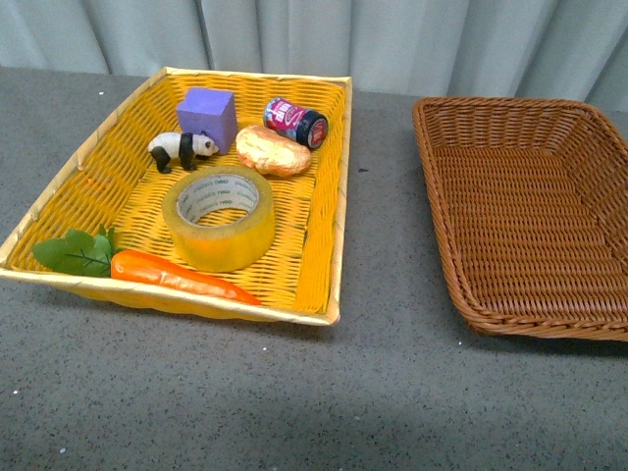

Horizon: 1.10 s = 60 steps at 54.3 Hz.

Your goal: Move tape to another basket

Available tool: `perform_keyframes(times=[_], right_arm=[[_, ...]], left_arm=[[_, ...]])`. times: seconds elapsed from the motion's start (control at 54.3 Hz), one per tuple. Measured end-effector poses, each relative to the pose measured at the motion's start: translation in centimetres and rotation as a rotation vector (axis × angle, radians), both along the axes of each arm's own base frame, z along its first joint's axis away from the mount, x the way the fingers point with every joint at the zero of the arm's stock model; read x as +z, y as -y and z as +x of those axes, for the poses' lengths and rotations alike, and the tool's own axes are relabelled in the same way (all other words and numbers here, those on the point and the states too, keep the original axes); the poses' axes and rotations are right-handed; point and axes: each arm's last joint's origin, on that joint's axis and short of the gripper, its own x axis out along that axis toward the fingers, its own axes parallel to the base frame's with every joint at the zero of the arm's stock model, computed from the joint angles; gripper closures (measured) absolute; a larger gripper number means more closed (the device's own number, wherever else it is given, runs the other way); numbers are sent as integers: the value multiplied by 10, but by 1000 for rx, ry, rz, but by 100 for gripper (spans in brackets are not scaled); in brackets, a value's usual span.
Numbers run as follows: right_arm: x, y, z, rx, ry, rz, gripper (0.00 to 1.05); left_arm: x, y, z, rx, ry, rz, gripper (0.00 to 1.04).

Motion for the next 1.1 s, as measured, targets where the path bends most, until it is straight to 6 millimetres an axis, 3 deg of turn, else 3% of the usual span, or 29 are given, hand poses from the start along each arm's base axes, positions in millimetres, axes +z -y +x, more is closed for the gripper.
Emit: perform_keyframes(times=[1.105], right_arm=[[0, 0, 0, 0, 0, 0, 9]], left_arm=[[0, 0, 0, 0, 0, 0, 7]])
